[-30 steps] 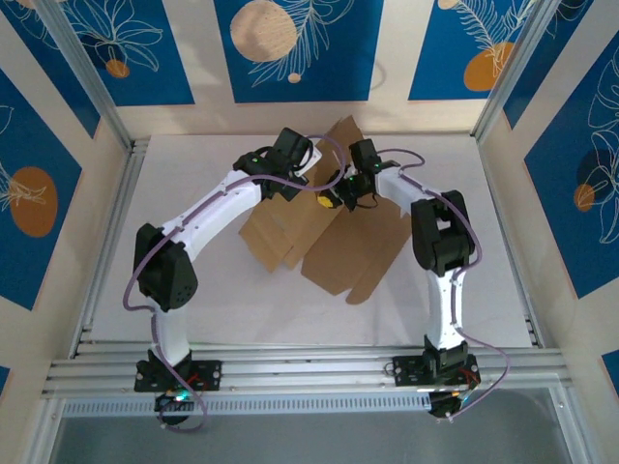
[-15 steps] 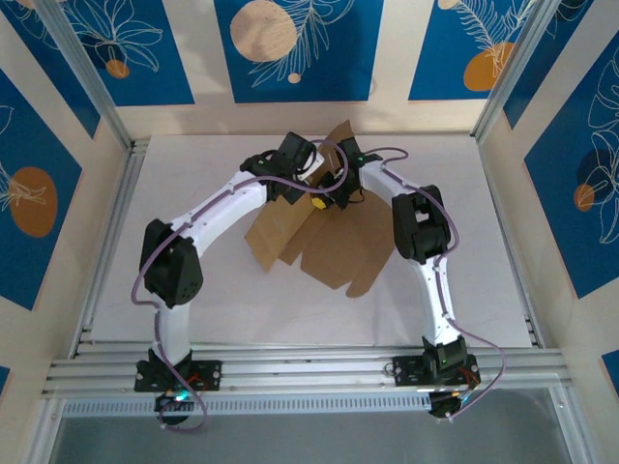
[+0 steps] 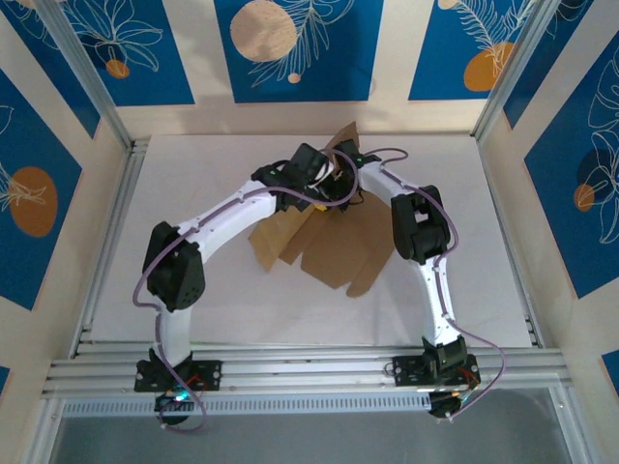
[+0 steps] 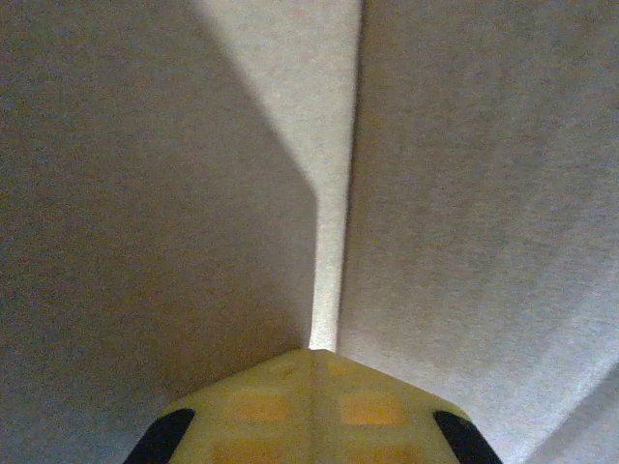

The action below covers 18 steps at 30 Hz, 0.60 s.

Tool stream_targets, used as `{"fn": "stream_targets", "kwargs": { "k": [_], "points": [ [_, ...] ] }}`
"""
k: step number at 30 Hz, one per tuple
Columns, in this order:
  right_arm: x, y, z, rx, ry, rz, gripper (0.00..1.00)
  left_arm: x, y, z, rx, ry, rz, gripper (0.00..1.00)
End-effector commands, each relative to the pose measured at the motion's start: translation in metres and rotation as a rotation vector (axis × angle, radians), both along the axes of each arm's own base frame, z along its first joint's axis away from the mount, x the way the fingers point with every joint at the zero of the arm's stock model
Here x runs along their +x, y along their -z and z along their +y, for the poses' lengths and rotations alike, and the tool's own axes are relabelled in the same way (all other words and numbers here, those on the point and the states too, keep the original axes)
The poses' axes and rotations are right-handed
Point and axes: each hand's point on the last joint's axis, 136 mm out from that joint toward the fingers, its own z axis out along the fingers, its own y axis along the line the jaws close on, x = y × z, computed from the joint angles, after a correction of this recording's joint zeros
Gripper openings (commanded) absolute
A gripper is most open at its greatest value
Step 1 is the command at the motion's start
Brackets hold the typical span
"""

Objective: Fold the paper box

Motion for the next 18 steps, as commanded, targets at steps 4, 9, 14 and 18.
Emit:
{"fn": "stream_targets", "kwargs": {
  "k": [4,9,14,18],
  "points": [
    [-0.005,-0.013,-0.001,0.055,0.001,-0.070,0.00,-0.042,0.058,-0.027,0.090,0.099,0.144,0.00],
    [0.003,-0.054,-0.018,0.229,0.052,-0.245,0.05,-0.046,0.065,-0.024,0.129,0.086,0.124,0.00],
    [-0.001,-0.068,-0.050,0.223,0.101,-0.306,0.06,-0.048,0.071,-0.026,0.191,0.093,0.091,0.00],
    [-0.008,-0.078,-0.091,0.225,0.204,-0.344,0.06,-0.048,0.074,-0.027,0.260,0.111,0.048,0.00]
  ]
}}
